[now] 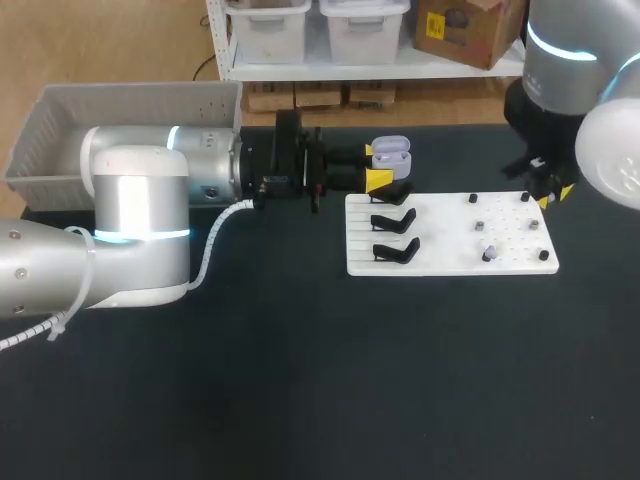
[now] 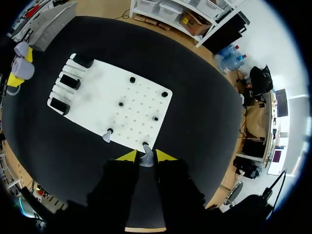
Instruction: Pick up each earbud case from the left stands, insert the matching earbuds, close the lid, and place the case in the box.
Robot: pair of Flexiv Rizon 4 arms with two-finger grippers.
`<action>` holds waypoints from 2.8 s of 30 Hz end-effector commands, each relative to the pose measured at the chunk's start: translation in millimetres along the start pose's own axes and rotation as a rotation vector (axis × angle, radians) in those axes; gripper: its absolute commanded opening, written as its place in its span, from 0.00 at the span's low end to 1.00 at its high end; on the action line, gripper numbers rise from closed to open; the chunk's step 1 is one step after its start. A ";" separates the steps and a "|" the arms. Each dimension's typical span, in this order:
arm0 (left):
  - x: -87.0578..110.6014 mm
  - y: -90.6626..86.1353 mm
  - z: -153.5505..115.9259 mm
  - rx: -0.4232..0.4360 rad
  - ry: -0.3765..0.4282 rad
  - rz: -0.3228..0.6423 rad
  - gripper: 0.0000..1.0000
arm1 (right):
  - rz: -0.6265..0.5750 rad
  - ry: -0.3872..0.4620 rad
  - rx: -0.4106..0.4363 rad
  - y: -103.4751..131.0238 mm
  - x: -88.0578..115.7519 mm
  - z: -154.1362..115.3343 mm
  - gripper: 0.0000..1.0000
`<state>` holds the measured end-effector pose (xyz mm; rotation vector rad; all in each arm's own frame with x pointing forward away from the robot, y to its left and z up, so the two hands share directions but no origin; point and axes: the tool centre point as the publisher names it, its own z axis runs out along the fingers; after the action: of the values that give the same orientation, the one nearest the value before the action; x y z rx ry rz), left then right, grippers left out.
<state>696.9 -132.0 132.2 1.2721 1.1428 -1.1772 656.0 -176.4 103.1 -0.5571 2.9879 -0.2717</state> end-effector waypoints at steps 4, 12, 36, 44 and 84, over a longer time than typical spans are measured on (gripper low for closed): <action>0.3 -1.4 -0.3 -0.005 -0.002 0.003 0.00 | 0.002 -0.005 0.002 0.0 1.6 0.2 0.00; 6.9 -14.9 9.1 0.028 0.004 0.022 0.00 | 0.155 -0.011 -0.027 24.7 3.1 -14.9 0.00; 14.9 -39.9 12.0 0.090 -0.027 0.008 0.00 | 0.453 0.067 -0.078 67.3 9.8 -40.0 0.00; 15.1 -39.8 11.7 0.091 -0.021 0.008 0.00 | 0.470 0.072 -0.093 66.3 12.4 -37.7 0.00; 19.1 -51.6 12.0 0.107 -0.010 0.005 0.00 | 0.866 0.126 -0.017 152.6 -32.6 -101.5 0.00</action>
<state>648.5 -142.0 110.1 1.3517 1.0802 -1.2579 615.3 -12.4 176.4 0.7608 2.9787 -0.1758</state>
